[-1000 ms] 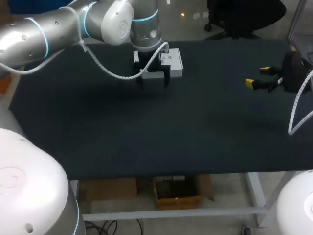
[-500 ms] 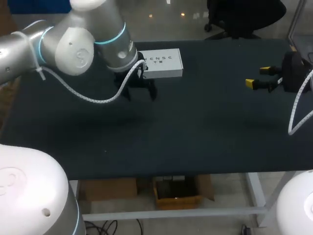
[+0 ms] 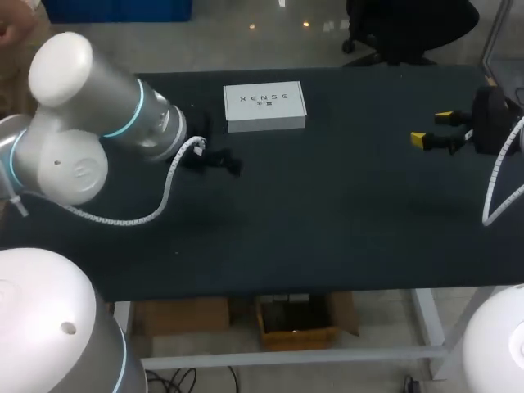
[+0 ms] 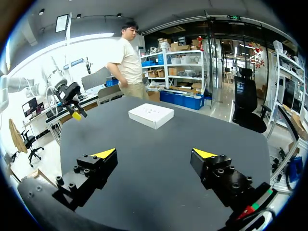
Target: Assemble the packaging by folding the flat box into shape, placing the metal phone stand inside, and closing the box properly
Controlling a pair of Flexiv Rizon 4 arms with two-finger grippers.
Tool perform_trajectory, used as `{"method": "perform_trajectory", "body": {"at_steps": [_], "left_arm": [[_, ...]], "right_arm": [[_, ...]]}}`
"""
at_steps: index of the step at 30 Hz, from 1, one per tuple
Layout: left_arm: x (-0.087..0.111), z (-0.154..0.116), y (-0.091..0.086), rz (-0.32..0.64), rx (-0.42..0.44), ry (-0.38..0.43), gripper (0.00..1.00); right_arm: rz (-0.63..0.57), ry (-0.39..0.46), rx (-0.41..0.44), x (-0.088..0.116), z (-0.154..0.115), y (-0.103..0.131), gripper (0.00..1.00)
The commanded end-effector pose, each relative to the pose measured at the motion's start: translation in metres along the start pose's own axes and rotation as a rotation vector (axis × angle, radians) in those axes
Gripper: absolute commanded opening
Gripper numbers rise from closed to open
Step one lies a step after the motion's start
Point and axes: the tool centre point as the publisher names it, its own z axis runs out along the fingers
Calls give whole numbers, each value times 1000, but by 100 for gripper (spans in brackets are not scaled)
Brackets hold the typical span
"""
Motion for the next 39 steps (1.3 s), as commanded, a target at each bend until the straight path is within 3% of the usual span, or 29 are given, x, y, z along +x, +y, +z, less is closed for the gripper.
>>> {"method": "perform_trajectory", "body": {"at_steps": [1, 12, 18, 23, 30, 39], "left_arm": [[-8, 0, 2, 22, 168, 83, 100], [-15, -5, -18, 157, 102, 266, 100], [-11, -11, -31, 209, 59, 322, 100], [-8, -14, -28, 238, 79, 311, 100], [-7, -28, -18, 364, 177, 290, 100], [3, -39, -21, 395, 228, 261, 100]], "right_arm": [[-1, 3, -3, 0, -1, -1, 100], [-1, 3, -3, 0, -1, -1, 100], [-1, 3, -3, 0, -1, -1, 100], [-1, 3, -3, 0, -1, -1, 100], [-1, 3, -3, 0, -1, -1, 100], [-1, 3, -3, 0, -1, -1, 100]]}}
